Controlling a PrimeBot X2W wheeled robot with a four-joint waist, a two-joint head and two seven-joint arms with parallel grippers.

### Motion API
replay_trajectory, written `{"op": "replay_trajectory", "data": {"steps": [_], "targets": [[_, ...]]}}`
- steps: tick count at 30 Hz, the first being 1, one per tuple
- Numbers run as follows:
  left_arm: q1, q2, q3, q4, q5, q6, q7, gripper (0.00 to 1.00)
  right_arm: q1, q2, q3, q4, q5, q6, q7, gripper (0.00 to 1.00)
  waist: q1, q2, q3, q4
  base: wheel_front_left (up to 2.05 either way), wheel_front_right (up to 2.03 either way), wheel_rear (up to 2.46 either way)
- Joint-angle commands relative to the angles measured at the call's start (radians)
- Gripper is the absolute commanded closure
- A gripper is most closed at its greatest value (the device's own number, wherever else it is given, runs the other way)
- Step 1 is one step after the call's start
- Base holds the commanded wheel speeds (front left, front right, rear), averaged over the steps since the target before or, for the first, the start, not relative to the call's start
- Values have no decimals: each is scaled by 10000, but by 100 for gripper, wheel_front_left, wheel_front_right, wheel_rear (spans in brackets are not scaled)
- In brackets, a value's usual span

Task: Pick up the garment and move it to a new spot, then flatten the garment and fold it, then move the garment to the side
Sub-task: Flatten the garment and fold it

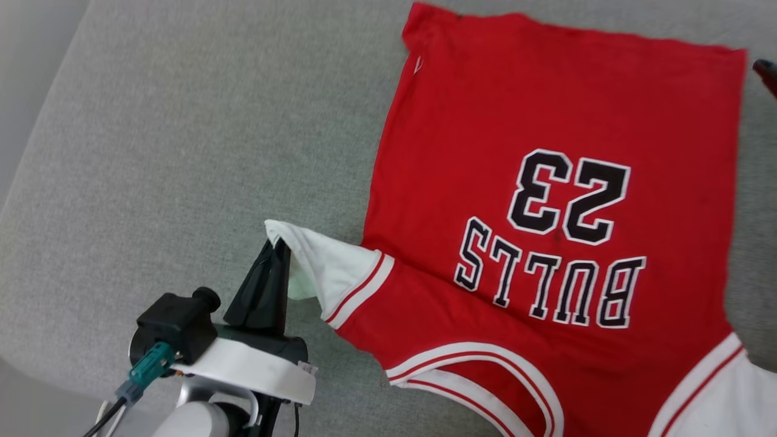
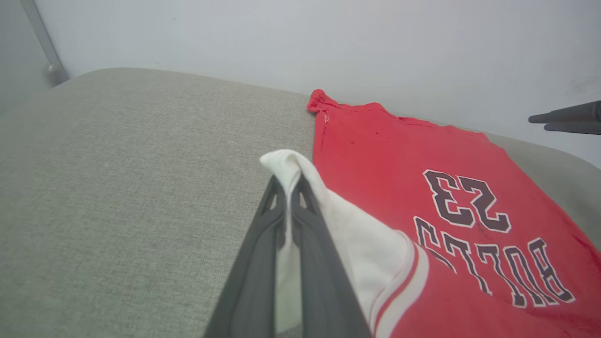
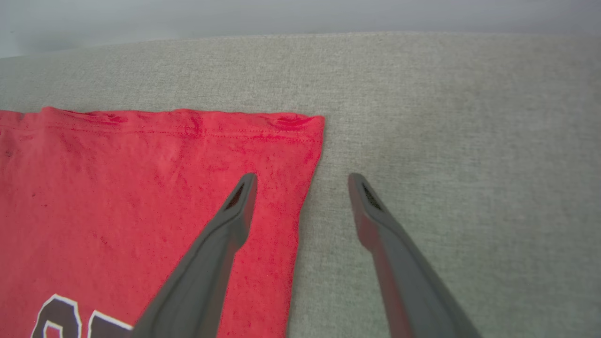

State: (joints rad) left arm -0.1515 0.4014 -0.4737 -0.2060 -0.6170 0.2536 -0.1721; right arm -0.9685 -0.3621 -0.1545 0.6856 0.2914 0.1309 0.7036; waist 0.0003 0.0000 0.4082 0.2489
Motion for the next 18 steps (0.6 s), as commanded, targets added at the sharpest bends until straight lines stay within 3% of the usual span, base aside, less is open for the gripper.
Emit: {"op": "replay_trajectory", "data": {"steps": [1,11,12,13,14,18], "targets": [[-192,-26,-4,19,65,-56,-65,100,-198,-113,-35,90,-88,-3,72,0,-3,0,763,591,0,0,0],[-793,-301,-162,474,20,-408,-281,100,-649,374,-384,1595,-532,-3,1721,0,-3,0,1439,842,0,0,0],[-836,-320,-177,518,10,-417,-296,100,-600,403,-505,1784,-601,-5,1931,22,-3,0,1435,850,0,0,0],[-864,-339,-188,575,0,-451,-313,100,-544,425,-621,1921,-732,-8,2109,55,-3,0,1425,861,0,0,0],[-868,-352,-196,626,-3,-475,-325,100,-531,433,-659,1964,-846,-10,2190,100,-3,0,1415,871,0,0,0],[-882,-396,-209,838,-67,-515,-353,100,-632,415,-750,1813,-1229,-8,2049,100,-3,0,1240,876,0,0,0]]}}
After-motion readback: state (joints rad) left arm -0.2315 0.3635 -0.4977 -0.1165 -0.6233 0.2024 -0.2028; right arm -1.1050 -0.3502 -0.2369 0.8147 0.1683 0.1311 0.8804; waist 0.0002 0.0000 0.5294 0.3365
